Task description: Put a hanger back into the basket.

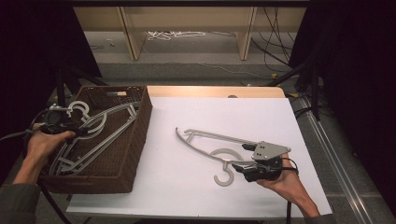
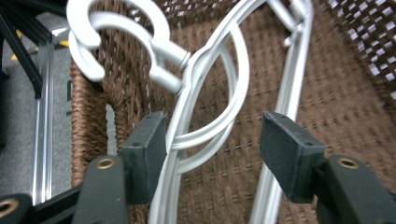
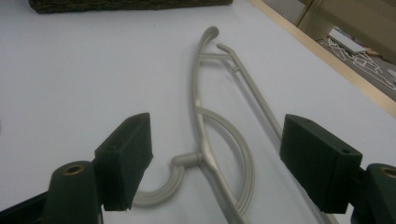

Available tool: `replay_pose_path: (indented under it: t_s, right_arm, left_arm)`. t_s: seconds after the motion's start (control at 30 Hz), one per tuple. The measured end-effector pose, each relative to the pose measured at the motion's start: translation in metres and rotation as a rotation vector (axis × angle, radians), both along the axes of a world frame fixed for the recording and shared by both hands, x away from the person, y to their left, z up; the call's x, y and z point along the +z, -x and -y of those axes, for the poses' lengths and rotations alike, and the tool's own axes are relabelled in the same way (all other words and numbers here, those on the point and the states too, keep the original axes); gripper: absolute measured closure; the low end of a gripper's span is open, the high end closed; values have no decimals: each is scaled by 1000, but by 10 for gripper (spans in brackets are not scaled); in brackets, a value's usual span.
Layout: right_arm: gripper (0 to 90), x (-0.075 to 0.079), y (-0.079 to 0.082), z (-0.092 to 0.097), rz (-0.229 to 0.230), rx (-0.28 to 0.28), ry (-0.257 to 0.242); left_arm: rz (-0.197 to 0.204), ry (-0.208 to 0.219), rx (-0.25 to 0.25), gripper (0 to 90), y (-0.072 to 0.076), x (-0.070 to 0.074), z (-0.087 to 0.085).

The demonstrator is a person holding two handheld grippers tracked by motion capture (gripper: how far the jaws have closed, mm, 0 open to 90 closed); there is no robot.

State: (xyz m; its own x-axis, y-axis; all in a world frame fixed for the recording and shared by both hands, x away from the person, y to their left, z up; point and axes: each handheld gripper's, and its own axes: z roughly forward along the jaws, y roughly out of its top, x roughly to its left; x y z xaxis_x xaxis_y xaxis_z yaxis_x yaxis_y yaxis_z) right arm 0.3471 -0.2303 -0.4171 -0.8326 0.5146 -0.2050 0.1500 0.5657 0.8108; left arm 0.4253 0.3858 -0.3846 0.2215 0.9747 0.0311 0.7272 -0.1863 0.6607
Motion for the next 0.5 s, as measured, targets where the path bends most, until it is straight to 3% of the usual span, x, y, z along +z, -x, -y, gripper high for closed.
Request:
replay_pose_path:
  t_s: [0.1,0.37,0.5]
  right_arm:
    - [262,0,0,0,3,-1,-1]
    - [261,0,0,0,6,-4,-4]
    - [247,-1,0,-1,9,-11,-5]
  left_arm:
    - [29,26,-16,364,6,8,4]
    - [154,75,-56,308,27,30,30]
    - [238,170,-80,284,41,40,54]
